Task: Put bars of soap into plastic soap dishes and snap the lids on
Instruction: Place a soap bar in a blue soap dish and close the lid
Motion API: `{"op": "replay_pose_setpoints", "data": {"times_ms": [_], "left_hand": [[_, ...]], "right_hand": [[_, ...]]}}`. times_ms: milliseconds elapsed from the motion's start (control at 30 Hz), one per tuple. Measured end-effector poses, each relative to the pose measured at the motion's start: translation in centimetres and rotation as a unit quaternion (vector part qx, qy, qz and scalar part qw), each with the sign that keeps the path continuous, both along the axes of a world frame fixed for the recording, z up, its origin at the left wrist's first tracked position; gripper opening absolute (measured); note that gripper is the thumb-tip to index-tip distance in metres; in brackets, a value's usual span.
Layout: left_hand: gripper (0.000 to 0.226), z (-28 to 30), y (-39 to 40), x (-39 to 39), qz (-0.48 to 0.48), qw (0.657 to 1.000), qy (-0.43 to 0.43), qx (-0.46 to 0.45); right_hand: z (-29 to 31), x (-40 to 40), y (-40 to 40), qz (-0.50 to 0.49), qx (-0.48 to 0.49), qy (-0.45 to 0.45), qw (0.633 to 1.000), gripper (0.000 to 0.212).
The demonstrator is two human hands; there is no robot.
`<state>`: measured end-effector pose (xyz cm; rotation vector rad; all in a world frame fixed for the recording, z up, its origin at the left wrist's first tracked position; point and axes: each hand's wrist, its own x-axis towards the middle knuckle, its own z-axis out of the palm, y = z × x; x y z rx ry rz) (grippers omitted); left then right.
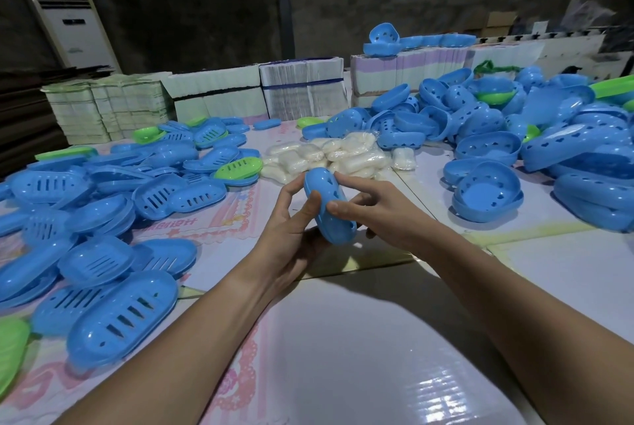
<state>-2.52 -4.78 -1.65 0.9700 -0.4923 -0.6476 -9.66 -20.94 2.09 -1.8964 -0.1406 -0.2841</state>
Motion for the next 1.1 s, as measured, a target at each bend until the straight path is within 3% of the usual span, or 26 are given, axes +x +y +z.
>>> {"op": "replay_pose_setpoints", "data": {"times_ms": [67, 167, 233, 400, 467, 633, 733, 900, 1033, 1100], "left_hand": [[0.065, 0.1, 0.1, -0.1, 0.001, 1.000, -0.004, 0.014], [0.060, 0.2, 0.2, -0.1, -0.007, 1.000, -0.004, 0.025], [0.057, 0.3, 0.3, -0.2, -0.017, 0.999, -0.012, 0.026], [0.057, 0.3, 0.1, -0.5, -0.035, 0.997, -0.058, 0.046], [0.061, 0.3, 0.1, -0.4, -0.011, 0.998, -0.040, 0.043], [0.034, -0.1, 0.0, 0.2, 0.009, 0.998, -0.024, 0.050], [0.033, -0.4, -0.3, 0.4, 0.011, 0.998, -0.035, 0.046], [0.033, -0.7, -0.3, 0.6, 0.017, 0.998, -0.032, 0.042], [0.027, -1.1, -0.6, 1.4, 0.034, 0.998, -0.010, 0.046], [0.028, -1.4, -0.7, 2.0, 0.038, 0.998, -0.003, 0.047]], "right_hand": [[-0.1, 0.0, 0.1, -0.021, -0.014, 0.012, 1.000, 0.043], [-0.7, 0.0, 0.4, -0.078, -0.073, 0.036, 0.994, 0.072], [-0.9, -0.1, 0.7, -0.124, -0.128, 0.020, 0.984, 0.080], [-0.1, -1.3, 0.5, -0.200, -0.291, -0.028, 0.935, 0.079], [0.4, -2.5, -0.4, -0.229, -0.302, -0.041, 0.924, 0.076], [2.4, -8.0, -6.1, -0.324, -0.304, -0.027, 0.896, 0.074], [4.0, -12.0, -11.7, -0.398, -0.283, 0.007, 0.872, 0.076], [5.2, -17.5, -21.8, -0.545, -0.287, 0.112, 0.780, 0.069], [4.4, -20.6, -28.5, -0.581, -0.271, 0.218, 0.736, 0.077], [3.3, -21.5, -30.4, -0.571, -0.282, 0.259, 0.726, 0.069]]}}
